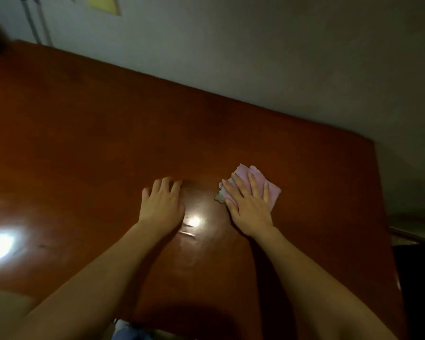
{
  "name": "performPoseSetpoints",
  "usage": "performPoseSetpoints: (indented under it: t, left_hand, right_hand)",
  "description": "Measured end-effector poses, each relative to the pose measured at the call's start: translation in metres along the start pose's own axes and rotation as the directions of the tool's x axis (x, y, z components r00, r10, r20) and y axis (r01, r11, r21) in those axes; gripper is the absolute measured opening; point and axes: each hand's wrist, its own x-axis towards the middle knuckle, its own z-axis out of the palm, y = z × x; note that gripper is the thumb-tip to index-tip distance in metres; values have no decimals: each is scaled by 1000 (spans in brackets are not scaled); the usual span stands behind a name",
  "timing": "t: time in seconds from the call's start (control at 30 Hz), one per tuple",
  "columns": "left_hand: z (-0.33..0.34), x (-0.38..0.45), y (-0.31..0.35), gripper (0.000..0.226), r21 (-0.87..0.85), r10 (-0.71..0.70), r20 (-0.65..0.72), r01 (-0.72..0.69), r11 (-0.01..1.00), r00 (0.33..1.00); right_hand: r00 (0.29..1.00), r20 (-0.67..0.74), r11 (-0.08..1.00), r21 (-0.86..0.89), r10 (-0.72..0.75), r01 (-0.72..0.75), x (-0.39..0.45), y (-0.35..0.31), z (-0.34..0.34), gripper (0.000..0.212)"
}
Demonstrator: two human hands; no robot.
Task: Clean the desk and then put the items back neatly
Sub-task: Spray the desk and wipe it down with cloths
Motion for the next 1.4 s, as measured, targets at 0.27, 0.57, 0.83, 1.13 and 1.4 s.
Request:
performPoseSetpoints:
  t: [0.27,0.57,0.83,1.13,1.4]
  left_hand:
    - [27,2,164,47,38,182,24,-183,982,983]
    - [44,-2,246,51,99,262,71,-268,958,962]
    - [46,-16,256,48,128,300,77,-308,943,951]
    - [40,-17,215,49,105,264,66,-270,957,962]
    - [26,-18,121,49,99,146,31,-148,984,989]
  right_hand:
    - [981,-24,979,71,191,-189,-83,168,0,68]
    - [928,-91,929,119,362,-351,-145,252,5,64]
    - [858,-54,846,209,510,-490,-193,249,13,66]
    - [897,-125,902,141,425,-407,-182,185,28,49]
    - [984,-40,978,125,174,-167,-110,85,19,61]
